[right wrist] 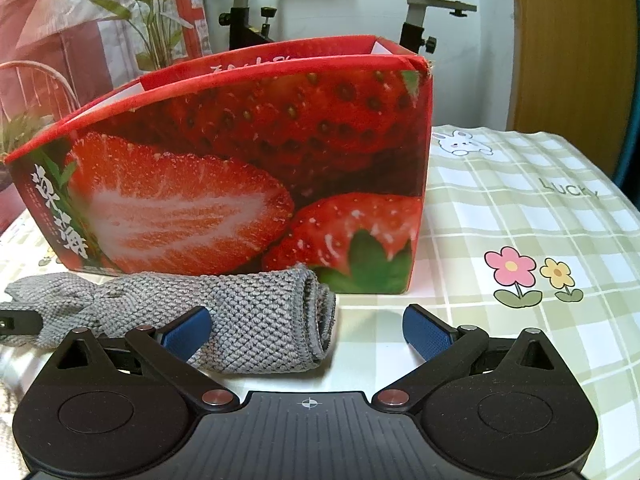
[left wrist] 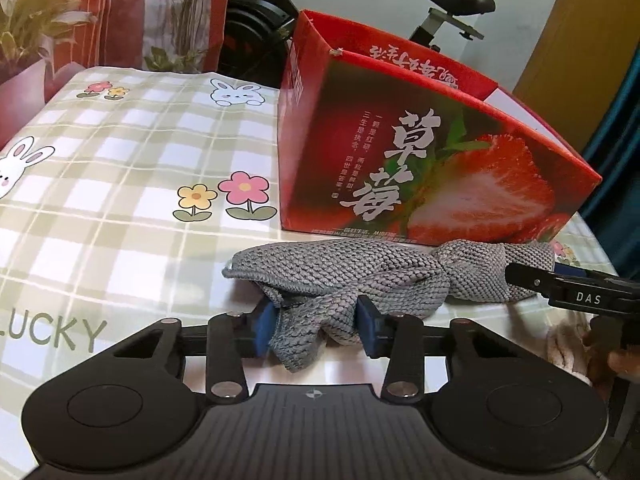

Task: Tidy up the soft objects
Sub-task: 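Move both grippers to the grey mesh cloth and close on it, then lift the grey mesh cloth with both grippers and carry it over the box, then lower the grey cloth into the red box and open both grippers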

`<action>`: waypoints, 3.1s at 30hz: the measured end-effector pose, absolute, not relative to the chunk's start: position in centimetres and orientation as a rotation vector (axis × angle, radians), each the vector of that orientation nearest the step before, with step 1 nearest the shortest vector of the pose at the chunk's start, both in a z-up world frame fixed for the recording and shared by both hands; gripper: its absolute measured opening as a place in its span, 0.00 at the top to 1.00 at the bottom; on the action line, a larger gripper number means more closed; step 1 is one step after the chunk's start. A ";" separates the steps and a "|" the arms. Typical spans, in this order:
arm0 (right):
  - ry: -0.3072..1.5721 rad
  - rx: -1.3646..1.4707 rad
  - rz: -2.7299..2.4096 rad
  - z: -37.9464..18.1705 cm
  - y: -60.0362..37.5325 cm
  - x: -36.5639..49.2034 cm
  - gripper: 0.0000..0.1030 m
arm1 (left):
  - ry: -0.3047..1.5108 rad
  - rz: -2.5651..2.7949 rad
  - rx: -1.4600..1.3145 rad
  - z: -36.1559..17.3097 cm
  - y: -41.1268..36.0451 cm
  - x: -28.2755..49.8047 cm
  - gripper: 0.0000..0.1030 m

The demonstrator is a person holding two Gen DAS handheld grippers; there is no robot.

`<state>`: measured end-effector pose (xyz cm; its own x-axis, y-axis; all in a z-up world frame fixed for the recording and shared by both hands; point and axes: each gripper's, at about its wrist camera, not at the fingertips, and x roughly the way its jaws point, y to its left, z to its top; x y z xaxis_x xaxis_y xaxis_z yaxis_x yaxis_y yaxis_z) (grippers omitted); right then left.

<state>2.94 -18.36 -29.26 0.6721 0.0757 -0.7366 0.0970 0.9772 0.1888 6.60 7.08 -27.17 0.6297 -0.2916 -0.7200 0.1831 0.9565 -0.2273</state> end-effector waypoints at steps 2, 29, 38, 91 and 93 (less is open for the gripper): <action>0.838 0.242 0.010 -29.0 -18.6 2.9 0.14 | 0.845 -0.275 -0.137 -27.2 7.0 6.7 0.58; 0.742 0.258 0.179 -20.5 -18.0 1.2 0.89 | 0.653 -0.337 -0.076 -21.4 6.2 4.0 0.79; 0.641 0.258 0.180 -16.4 -18.8 -0.4 0.89 | 0.553 -0.371 -0.048 -16.6 5.8 3.6 0.79; 0.779 -0.073 0.138 -18.9 -19.1 15.1 0.27 | 0.706 -0.365 0.191 -15.9 -1.8 17.9 0.00; 0.768 -0.068 0.130 -18.6 -19.3 14.9 0.17 | 0.696 -0.346 0.197 -15.8 -1.8 17.8 0.00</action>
